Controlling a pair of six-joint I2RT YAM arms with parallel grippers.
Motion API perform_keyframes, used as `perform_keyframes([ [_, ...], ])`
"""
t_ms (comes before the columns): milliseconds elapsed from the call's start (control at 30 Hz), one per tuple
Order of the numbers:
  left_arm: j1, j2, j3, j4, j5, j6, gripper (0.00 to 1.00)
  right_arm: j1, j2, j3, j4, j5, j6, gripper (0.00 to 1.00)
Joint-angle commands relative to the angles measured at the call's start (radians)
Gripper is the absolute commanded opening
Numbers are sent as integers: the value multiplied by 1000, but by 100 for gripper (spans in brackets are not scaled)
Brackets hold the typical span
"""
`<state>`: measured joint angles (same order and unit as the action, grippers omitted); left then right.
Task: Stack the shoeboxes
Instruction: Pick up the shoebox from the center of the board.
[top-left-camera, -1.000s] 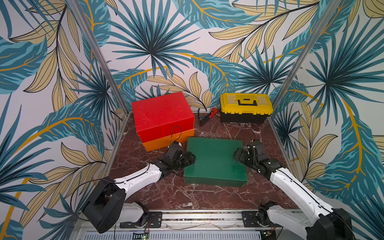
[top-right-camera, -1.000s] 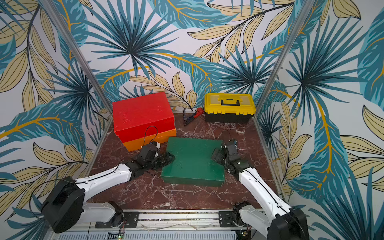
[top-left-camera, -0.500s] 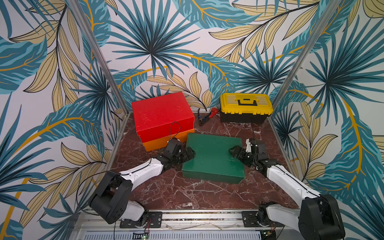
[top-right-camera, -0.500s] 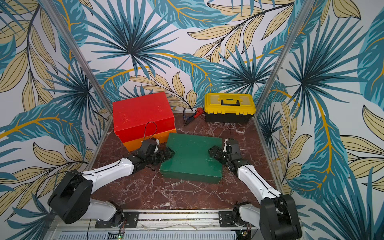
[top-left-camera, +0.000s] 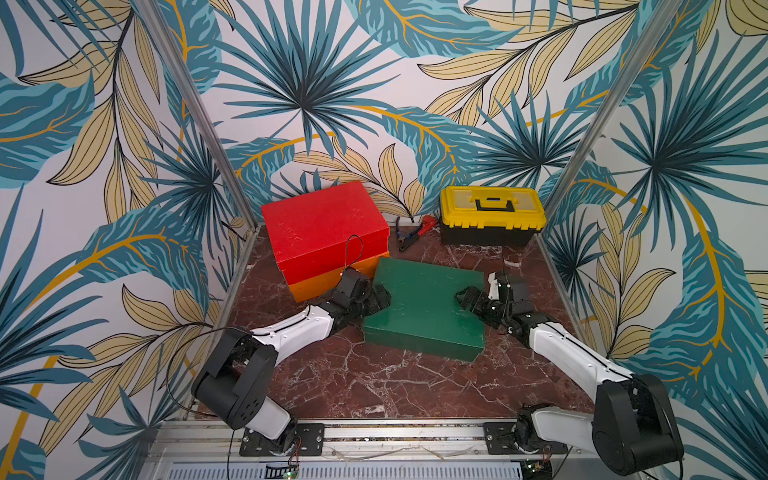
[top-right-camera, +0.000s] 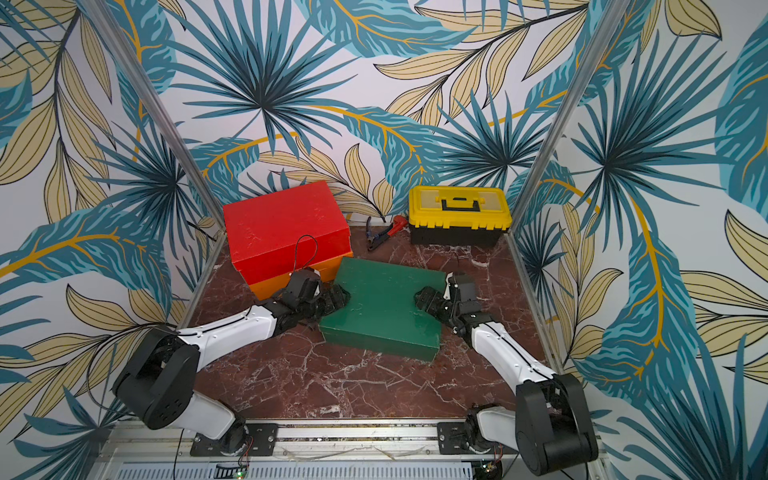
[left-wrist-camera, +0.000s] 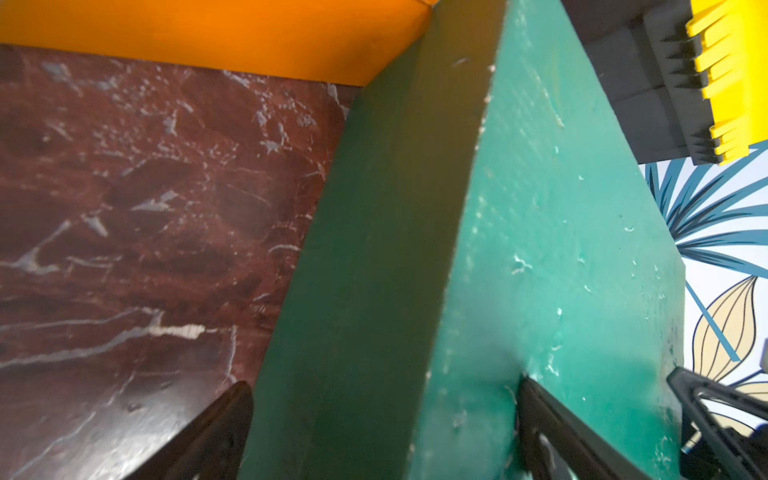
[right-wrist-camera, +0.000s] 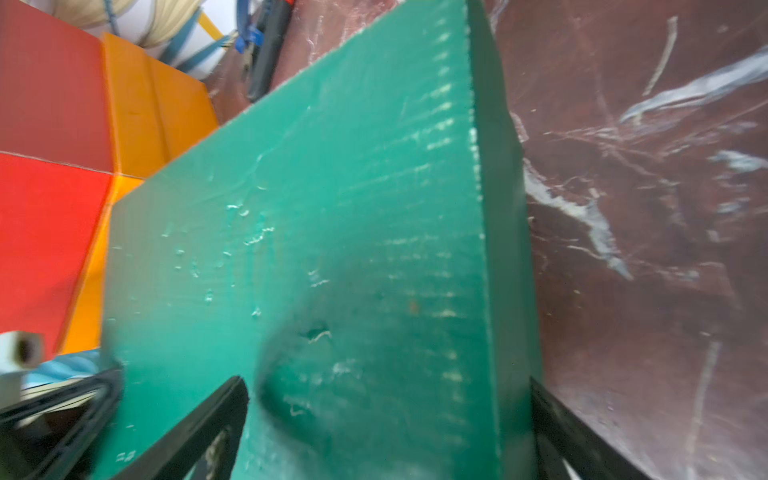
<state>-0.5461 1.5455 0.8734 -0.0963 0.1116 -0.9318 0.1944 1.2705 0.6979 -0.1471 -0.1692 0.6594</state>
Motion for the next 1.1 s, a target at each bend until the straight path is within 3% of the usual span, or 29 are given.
perform_keyframes([
  [0, -87, 62, 29, -53, 165, 50, 100, 96, 48, 25, -220, 75, -2, 99],
  [367, -89, 32, 15, -76, 134, 51, 100, 109, 111, 78, -354, 319, 3, 99],
  [633, -90, 55, 26, -76, 153, 62, 100, 109, 265, 75, -198, 130, 6, 99],
  [867, -89, 53, 27, -75, 149, 67, 100, 109, 292, 72, -131, 16, 6, 99],
  [1000, -80, 51, 26, -75, 161, 66, 100, 107, 305, 80, -135, 12, 5, 99],
  [1067, -79, 45, 22, -76, 158, 67, 100, 108, 301, 90, -178, 71, 3, 99],
])
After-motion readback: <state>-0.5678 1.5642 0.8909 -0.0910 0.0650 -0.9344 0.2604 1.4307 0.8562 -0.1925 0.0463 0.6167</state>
